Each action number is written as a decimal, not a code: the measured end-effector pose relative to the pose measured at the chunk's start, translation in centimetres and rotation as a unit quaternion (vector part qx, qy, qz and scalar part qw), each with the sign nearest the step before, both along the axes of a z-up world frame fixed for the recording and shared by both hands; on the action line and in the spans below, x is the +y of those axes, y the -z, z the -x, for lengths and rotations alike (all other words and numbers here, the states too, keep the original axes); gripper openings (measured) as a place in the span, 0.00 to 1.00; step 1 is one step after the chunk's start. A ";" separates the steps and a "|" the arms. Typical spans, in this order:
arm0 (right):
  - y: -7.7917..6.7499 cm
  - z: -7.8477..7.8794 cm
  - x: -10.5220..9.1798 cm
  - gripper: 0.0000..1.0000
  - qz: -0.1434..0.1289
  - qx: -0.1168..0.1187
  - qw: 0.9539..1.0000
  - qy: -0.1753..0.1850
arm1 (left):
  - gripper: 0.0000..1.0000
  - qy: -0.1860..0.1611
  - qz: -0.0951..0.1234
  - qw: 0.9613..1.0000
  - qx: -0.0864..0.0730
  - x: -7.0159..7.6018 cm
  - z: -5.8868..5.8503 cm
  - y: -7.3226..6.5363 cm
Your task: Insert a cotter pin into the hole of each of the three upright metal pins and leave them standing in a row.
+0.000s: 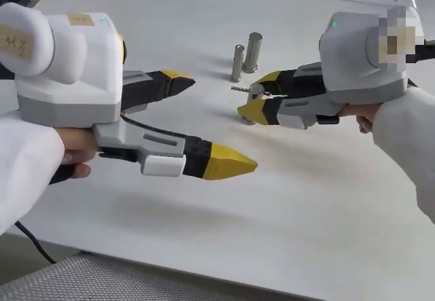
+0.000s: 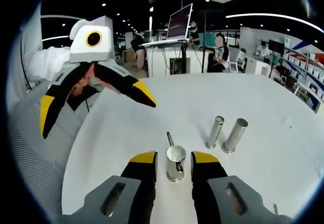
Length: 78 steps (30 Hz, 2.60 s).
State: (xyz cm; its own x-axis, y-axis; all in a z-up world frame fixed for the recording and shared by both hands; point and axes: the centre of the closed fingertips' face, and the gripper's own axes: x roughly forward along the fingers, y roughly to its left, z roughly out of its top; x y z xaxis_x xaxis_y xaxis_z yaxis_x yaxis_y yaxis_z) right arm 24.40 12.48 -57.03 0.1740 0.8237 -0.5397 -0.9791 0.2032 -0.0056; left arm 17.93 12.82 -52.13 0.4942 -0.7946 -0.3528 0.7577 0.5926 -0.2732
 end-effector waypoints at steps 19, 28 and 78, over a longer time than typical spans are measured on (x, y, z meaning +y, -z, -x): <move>-6.5 3.0 -5.3 0.54 -0.074 0.031 0.994 0.072 | 0.99 -0.014 0.003 1.000 -0.018 1.4 -1.3 -1.4; -6.3 5.2 -7.5 0.78 -0.076 0.070 0.989 0.110 | 0.99 -0.016 0.002 1.000 -0.014 1.7 -1.0 -1.4; -3.9 7.1 -11.2 0.98 -0.053 0.109 0.971 0.204 | 0.25 -0.041 -0.127 0.989 -0.059 1.1 -13.1 2.9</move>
State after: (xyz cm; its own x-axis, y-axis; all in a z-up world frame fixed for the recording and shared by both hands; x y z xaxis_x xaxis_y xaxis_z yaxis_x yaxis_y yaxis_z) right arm 17.33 1.32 -53.17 0.3898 0.7628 -0.5158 -0.7923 0.5634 0.2344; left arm 31.00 13.96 -55.02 0.6025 -0.6439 -0.4716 0.7223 0.6912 -0.0210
